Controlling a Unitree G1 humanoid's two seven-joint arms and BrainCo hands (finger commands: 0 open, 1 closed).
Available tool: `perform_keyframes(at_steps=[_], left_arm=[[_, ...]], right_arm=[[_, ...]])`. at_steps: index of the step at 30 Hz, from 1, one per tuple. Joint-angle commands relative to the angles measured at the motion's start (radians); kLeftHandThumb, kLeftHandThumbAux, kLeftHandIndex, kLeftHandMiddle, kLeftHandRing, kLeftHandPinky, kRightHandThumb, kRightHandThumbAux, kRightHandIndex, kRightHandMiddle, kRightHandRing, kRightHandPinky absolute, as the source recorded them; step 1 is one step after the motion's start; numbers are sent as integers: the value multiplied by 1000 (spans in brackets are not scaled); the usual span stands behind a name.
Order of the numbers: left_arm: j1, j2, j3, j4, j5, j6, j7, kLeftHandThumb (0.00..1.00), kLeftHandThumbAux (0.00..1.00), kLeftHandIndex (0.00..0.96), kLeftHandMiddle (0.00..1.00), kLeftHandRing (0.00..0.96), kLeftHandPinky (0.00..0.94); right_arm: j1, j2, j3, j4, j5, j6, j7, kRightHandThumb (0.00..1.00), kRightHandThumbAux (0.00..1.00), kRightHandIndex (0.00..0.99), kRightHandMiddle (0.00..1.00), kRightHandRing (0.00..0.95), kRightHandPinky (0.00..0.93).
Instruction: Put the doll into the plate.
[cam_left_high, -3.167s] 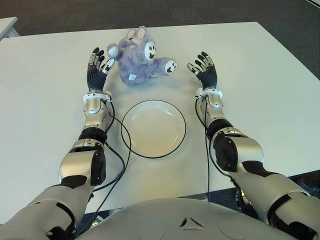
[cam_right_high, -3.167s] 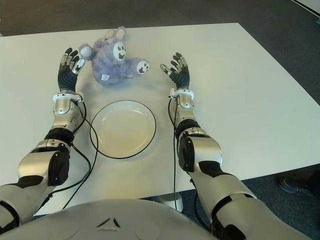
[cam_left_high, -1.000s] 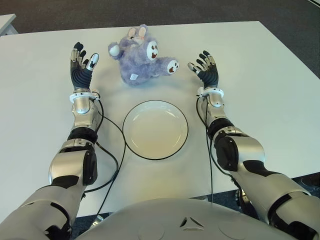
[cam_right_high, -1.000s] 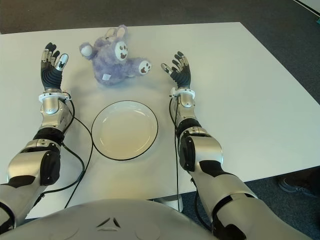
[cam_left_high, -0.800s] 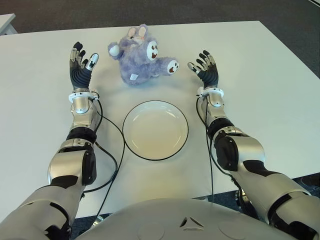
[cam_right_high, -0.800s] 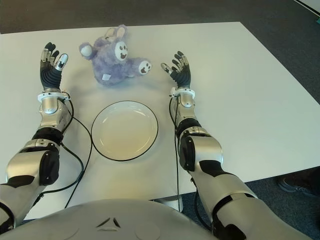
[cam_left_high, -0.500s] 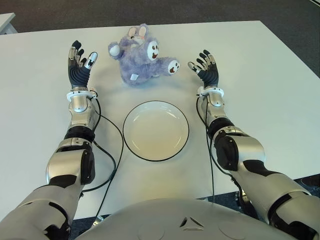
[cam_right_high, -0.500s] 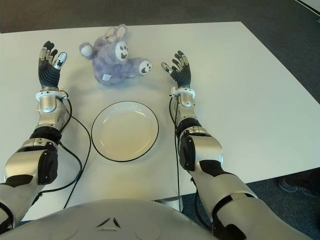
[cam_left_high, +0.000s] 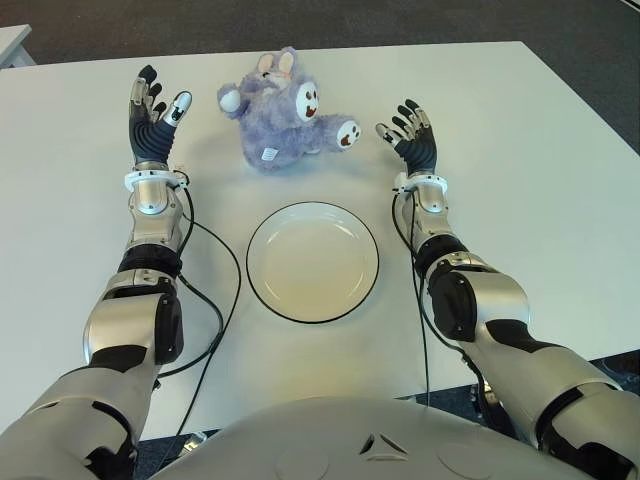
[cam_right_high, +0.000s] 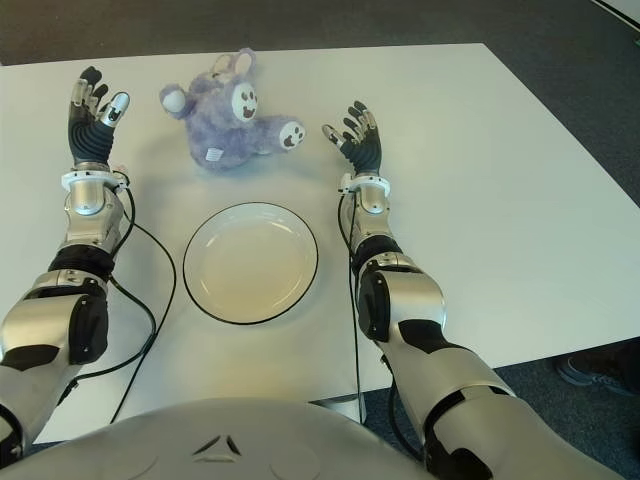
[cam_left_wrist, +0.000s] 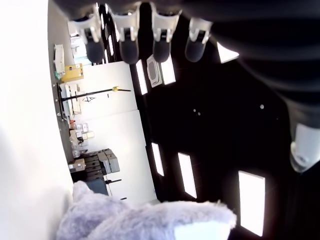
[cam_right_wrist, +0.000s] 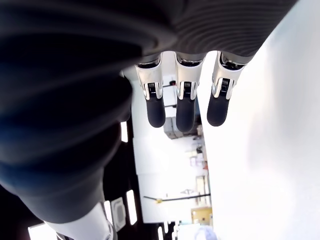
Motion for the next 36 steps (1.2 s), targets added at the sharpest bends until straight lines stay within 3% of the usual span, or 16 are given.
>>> perform_keyframes(at_steps=[1, 12, 22, 36], left_arm=[[-16, 12, -9, 0, 10, 24, 6, 2, 468, 0, 58, 42, 0], [-41, 38, -19, -36, 27, 58, 8, 9, 462, 0, 68, 69, 70], [-33, 50, -32, -70, 47, 55, 17, 0, 434, 0, 100, 131, 49], [-32, 59, -37, -100, 58, 51, 15, 0, 433, 0, 104, 142, 79]], right_arm=[[35, 12, 0, 23, 0, 20, 0, 212, 851, 106, 139, 137, 157], [32, 11, 2, 24, -2, 24, -2, 208, 852, 102, 133, 133, 157], [32, 11, 5, 24, -6, 23, -5, 197, 853, 101, 135, 136, 160], [31, 14, 1, 25, -2, 24, -3, 215, 857, 108, 136, 136, 154]])
